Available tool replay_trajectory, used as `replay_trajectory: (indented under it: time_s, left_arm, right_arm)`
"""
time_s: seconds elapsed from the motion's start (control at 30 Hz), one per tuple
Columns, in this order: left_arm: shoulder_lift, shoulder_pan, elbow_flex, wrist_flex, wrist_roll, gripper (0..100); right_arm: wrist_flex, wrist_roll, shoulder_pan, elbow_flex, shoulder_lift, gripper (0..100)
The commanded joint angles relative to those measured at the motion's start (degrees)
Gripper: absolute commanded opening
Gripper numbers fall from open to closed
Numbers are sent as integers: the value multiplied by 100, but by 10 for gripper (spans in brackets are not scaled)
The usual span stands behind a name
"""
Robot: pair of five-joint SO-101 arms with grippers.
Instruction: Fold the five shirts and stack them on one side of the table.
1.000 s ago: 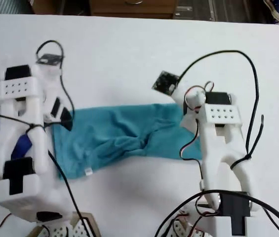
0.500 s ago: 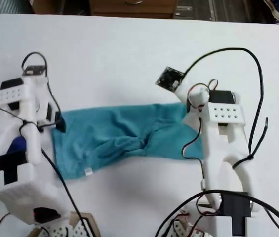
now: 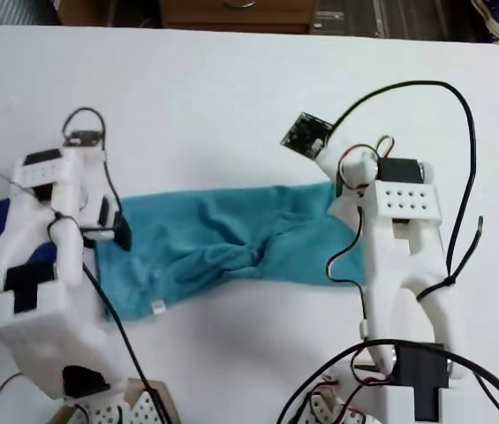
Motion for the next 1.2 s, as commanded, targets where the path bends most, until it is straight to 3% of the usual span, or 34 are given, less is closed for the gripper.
replay_trajectory:
  time_s: [0.0, 0.27, 0.5, 0.97, 1.17]
  left_arm:
    - [818, 26, -910, 712, 35, 267]
    - [2470, -229, -3336, 2259, 149, 254]
    - [2673, -167, -3618, 2453, 123, 55]
    - [2611, -422, -4259, 2857, -818, 56]
    - [2593, -299, -4084, 2840, -870, 189]
  right_arm:
    - [48, -35, 48, -246, -57, 149]
    - [233, 0, 110, -237, -637, 149]
    - [233, -18, 127, -229, -1235, 149]
    - [796, -44, 127, -202, -1244, 149]
    - [875, -44, -312, 141, -1288, 149]
